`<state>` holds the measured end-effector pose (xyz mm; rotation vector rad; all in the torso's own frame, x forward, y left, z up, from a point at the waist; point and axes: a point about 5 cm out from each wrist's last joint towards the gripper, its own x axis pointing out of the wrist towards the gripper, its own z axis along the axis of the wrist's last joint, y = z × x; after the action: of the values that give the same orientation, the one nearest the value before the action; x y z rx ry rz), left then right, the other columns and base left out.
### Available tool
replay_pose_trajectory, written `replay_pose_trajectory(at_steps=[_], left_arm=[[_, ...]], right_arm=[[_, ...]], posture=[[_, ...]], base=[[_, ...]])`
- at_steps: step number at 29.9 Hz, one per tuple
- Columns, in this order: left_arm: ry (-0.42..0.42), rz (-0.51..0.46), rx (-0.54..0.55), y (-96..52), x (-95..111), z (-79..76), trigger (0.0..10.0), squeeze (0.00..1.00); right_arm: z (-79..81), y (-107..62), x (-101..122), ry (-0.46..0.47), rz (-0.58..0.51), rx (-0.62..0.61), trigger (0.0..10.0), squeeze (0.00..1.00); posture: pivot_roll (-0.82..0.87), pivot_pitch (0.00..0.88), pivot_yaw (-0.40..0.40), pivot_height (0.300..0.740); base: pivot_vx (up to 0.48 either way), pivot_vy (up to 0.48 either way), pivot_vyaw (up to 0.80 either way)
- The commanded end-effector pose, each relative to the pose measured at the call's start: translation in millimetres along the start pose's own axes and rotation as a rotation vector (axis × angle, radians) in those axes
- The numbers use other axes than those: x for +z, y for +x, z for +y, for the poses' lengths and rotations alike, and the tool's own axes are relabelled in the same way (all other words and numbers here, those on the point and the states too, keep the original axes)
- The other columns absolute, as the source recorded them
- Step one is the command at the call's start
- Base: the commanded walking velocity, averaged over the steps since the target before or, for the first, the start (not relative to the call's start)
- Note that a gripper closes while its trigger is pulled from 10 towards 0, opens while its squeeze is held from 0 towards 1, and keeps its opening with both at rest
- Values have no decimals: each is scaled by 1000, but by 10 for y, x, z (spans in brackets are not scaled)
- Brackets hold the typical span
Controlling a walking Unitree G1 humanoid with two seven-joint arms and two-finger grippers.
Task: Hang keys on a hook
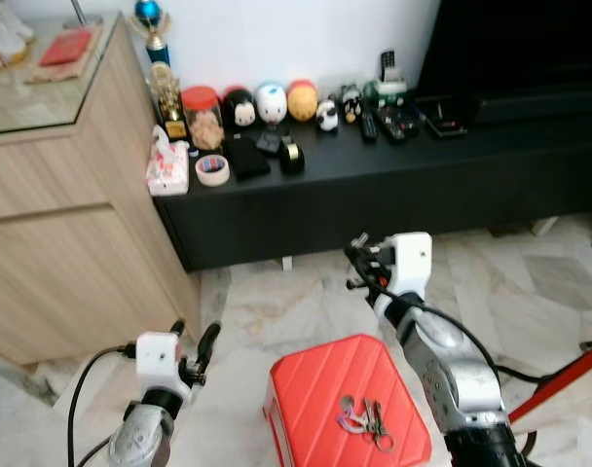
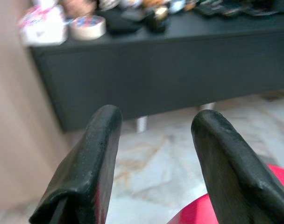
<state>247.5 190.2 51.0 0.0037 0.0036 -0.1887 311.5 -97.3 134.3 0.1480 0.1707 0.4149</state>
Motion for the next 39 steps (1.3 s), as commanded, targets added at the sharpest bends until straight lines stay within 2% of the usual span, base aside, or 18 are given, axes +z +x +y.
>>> replay_pose_trajectory(at_steps=[1, 2, 5, 6, 7, 10, 11, 13, 14, 18, 22, 28, 32, 34, 35, 36, 39], left_arm=[[15, 9, -127, 4, 61, -103, 10000, 0], [15, 9, -127, 4, 61, -103, 10000, 0], [33, -1, -259, 1, 199, -204, 10000, 0], [33, -1, -259, 1, 199, -204, 10000, 0], [34, 8, -328, -16, 257, -258, 10000, 0], [8, 25, -426, -26, 346, -379, 10000, 0], [8, 25, -426, -26, 346, -379, 10000, 0], [-17, 31, -504, -28, 422, -486, 10000, 0], [-56, 37, -548, -31, 471, -551, 10000, 0], [-113, 57, -632, -61, 545, -663, 10000, 0], [-125, 46, -618, -32, 598, -690, 10000, 0], [-114, 68, -628, -33, 647, -717, 10000, 0], [-40, 48, -621, -3, 679, -745, 10000, 0], [12, 28, -580, 45, 680, -735, 10000, 0], [17, 28, -575, 53, 679, -734, 10000, 0], [34, 19, -563, 71, 675, -732, 10000, 0], [62, 19, -562, 77, 666, -734, 10000, 0]], right_arm=[[173, -8, 113, 13, 24, 62, 10000, 0], [173, -8, 113, 13, 24, 62, 10000, 0], [283, -69, 145, 15, 75, 75, 10000, 0], [283, -69, 145, 15, 75, 75, 10000, 0], [316, -94, 156, 31, 98, 68, 10000, 0], [420, -132, 167, 67, 134, 87, 10000, 0], [420, -132, 167, 67, 134, 87, 10000, 0], [475, -153, 173, 67, 152, 86, 10000, 0], [491, -158, 180, 73, 155, 66, 10000, 0], [521, -158, 195, 130, 150, 2, 10000, 0], [635, -165, 200, 172, 154, -11, 10000, 0], [711, -186, 195, 239, 167, -64, 10000, 0], [886, -198, 181, 294, 193, -18, 10000, 0], [954, -191, 159, 327, 210, 8, 10000, 0], [966, -191, 155, 336, 214, 11, 10000, 0], [989, -173, 148, 392, 216, -1, 10000, 0], [980, -148, 133, 404, 219, -33, 10000, 0]], posture=[[90, 71, -21, 723], [90, 71, -21, 723], [92, 72, -25, 723], [92, 72, -25, 723], [89, 72, -25, 723], [87, 71, -29, 723], [87, 71, -29, 723], [87, 71, -29, 723], [85, 69, -31, 723], [83, 69, -32, 723], [83, 61, -28, 723], [83, 57, -27, 723], [81, 51, -26, 723], [86, 41, -28, 723], [86, 41, -28, 723], [87, 40, -29, 723], [84, 38, -30, 723]], base=[[0, 0, 0], [0, 0, 0], [0, 0, 0], [0, 0, 0], [0, 0, 0], [0, 0, 0], [0, 0, 0], [0, 0, 0], [0, 0, 0], [0, 0, 0], [0, 0, 0], [0, 0, 0], [0, 0, 0], [0, 0, 0], [0, 0, 0], [0, 0, 0], [0, 0, 0]])
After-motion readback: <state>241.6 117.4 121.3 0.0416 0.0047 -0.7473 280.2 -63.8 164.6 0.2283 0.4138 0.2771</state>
